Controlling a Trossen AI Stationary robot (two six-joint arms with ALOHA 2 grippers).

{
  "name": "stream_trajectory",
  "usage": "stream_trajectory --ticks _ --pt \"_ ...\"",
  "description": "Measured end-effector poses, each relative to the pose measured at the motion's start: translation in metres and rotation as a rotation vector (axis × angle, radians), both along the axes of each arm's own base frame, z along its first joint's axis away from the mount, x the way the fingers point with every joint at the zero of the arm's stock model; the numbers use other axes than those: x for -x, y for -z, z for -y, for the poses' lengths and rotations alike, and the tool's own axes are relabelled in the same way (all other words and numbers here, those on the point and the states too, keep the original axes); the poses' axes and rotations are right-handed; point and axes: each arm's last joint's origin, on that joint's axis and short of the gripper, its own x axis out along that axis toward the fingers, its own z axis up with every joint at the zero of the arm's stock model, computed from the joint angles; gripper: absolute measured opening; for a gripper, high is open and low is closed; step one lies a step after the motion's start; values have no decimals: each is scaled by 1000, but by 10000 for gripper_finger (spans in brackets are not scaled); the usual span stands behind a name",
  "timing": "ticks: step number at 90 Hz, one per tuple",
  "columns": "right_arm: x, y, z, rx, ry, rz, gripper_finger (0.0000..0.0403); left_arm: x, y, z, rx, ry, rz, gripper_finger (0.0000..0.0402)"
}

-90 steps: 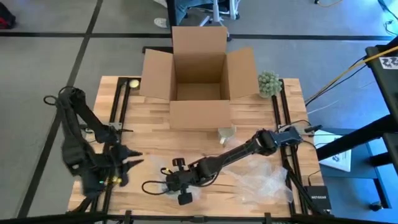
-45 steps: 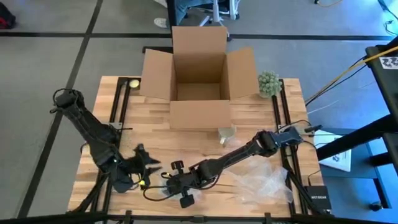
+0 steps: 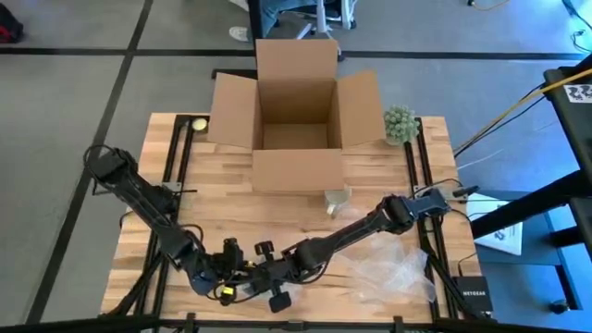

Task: Wrap mug
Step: Wrap the green mug with bubble wrap

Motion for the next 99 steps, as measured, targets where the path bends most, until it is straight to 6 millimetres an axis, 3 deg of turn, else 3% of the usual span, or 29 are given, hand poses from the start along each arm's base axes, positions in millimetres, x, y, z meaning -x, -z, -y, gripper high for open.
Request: stream_trajectory --ticks 55,73,83,99 --pt "7 -32 4 -16 55 -64 3 -3 7 -1 -38 -13 -12 98" --pt "5 -34 3 -78 84 -63 6 -3 7 -1 -40 -13 -14 98" --pt "2 -33 0 -128 53 -53 35 -3 8 -1 -46 -12 -17 98" --pt "0 -29 -2 -111 -27 -37 120 -3 8 -1 -49 -13 -16 98"
